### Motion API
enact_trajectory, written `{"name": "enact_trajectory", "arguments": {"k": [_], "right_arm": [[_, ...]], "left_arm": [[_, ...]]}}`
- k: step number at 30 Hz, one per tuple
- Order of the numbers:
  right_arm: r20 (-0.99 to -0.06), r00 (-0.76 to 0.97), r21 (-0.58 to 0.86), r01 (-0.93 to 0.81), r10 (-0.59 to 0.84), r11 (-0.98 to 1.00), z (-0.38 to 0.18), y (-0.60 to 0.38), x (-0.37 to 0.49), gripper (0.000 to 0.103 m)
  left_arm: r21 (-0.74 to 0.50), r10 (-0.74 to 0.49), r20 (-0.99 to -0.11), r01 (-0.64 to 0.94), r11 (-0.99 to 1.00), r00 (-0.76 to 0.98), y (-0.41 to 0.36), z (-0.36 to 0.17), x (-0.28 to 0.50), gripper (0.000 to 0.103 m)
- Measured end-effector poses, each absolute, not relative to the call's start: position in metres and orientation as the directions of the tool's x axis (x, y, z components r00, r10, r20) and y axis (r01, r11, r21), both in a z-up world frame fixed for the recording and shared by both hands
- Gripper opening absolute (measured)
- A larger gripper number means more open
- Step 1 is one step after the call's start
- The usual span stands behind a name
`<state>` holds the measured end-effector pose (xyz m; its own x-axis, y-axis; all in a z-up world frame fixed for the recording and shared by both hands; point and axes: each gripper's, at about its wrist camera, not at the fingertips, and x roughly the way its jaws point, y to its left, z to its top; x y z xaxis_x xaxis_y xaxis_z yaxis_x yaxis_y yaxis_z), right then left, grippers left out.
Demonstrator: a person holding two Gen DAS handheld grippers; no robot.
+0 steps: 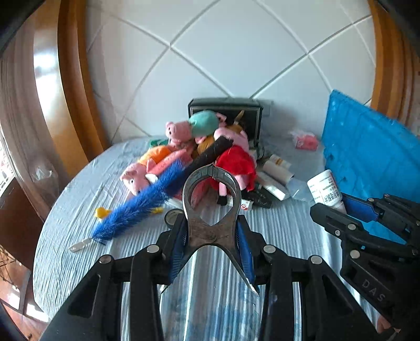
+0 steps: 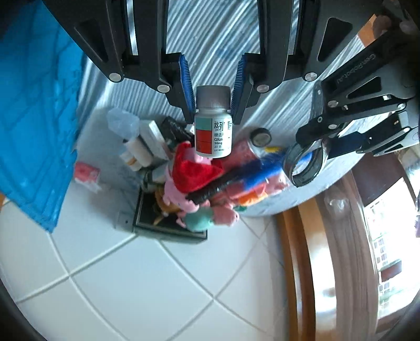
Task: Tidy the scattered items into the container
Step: 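Carry the pliers and medicine bottle over the blue crate with both tools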
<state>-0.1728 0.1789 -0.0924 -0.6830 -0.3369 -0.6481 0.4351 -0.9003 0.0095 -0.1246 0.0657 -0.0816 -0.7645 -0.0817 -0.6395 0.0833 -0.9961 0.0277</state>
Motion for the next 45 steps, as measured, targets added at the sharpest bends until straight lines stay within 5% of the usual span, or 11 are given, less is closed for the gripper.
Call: {"name": "enact_trajectory", "arguments": {"k": [18, 33, 39, 45], "right_arm": [[-0.494, -0.846, -0.084, 0.275, -0.2, -0.958, 0.008, 0.21, -0.053, 0.027], [-0.445, -0.895, -0.155, 0.056, 0.019, -0.986, 0.057, 0.409, -0.053, 0.027], [-0.478, -0.878, -0.177, 0.073, 0.021, -0.981, 0.069, 0.52, -0.103, 0.027], [-0.697, -0.716, -0.123, 0.166, -0.034, -0.978, 0.022, 0.596, -0.181, 0.027]], "left_arm": [[0.01, 0.059, -0.484, -0.073, -0.997, -0.873, 0.101, 0.001, -0.037, 0.037], [0.0, 0.253, -0.434, -0.28, -0.96, -0.865, 0.33, 0.06, -0.084, 0.037], [-0.035, 0.269, -0.562, -0.303, -0.952, -0.782, 0.435, 0.064, -0.157, 0.037], [-0.007, 0.177, -0.804, -0.289, -0.957, -0.567, 0.503, 0.004, -0.23, 0.037]]}}
